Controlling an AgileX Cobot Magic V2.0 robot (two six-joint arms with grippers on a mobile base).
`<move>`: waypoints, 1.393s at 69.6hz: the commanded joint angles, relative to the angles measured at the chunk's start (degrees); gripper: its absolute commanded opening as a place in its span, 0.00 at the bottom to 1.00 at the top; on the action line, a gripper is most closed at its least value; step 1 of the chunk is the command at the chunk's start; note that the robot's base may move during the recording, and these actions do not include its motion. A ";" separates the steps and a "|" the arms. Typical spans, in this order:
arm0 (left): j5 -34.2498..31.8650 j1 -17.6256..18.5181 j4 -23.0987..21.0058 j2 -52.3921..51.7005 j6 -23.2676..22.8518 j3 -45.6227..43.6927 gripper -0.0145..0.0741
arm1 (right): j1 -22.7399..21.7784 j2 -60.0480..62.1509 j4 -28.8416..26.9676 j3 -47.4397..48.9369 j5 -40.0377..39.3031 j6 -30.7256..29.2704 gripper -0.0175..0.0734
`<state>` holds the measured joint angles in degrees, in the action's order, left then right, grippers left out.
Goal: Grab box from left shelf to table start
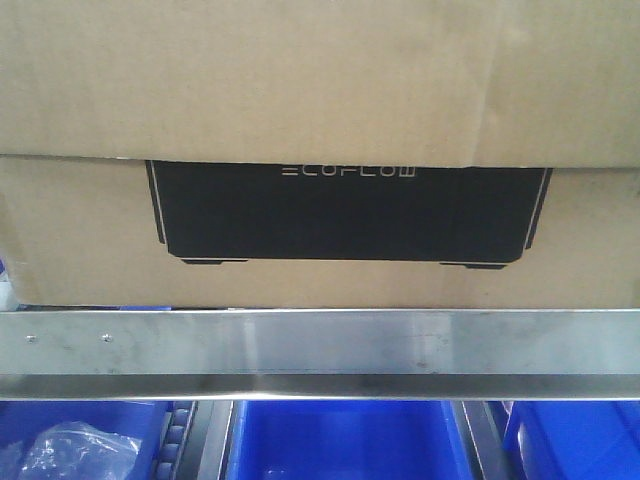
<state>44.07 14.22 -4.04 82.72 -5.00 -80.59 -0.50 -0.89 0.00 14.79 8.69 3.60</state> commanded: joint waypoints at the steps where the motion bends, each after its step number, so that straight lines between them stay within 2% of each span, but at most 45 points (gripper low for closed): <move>1: -4.35 0.23 -3.53 -1.47 -1.20 -1.43 0.06 | -0.35 -4.82 0.45 8.80 1.22 -0.09 0.26; 7: -4.83 0.23 -3.53 -1.47 -1.20 -1.43 0.06 | -0.35 -10.48 0.45 16.04 6.38 -0.09 0.27; 11: -4.93 0.23 -3.53 -1.47 -1.20 -1.43 0.06 | -0.35 -15.01 0.39 21.35 10.11 -0.09 0.33; 14: -5.16 0.23 -3.53 -1.47 -1.20 -1.43 0.06 | -0.35 -17.95 0.00 24.79 13.40 -0.09 0.39; 23: -5.39 0.23 -3.53 -1.47 -1.20 -1.43 0.06 | -0.35 -26.72 -3.58 34.79 20.89 -0.32 0.70; 30: -6.10 0.23 -3.53 -1.47 -1.20 -1.43 0.06 | -0.16 -33.17 -8.13 41.57 25.48 -3.60 0.81; 36: -6.94 0.23 -3.53 -1.47 -1.20 -1.43 0.06 | 0.72 -38.86 -12.87 47.51 29.26 -9.78 0.81; 39: -7.37 0.23 -3.53 -1.47 -1.20 -1.43 0.06 | 1.02 -42.52 -14.32 50.73 31.31 -11.06 0.81; 51: -7.49 0.23 -3.53 -1.47 -1.20 -1.43 0.06 | 1.06 -56.31 -15.10 61.87 42.73 -11.13 0.81; 61: -7.85 0.23 -3.53 -1.47 -1.20 -1.43 0.06 | 1.06 -65.86 -14.28 69.11 47.87 -8.84 0.81; 79: -7.94 0.23 -3.63 -1.47 -1.20 -1.43 0.06 | 1.06 -76.33 -6.67 74.00 48.53 -4.60 0.81; 97: -7.94 0.23 -3.63 -1.47 -1.20 -1.43 0.06 | 1.06 -81.84 -5.95 74.00 45.50 -4.71 0.80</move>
<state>41.67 14.22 -3.37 82.95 -5.45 -80.49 0.48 -83.34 -6.71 86.84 58.38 -1.14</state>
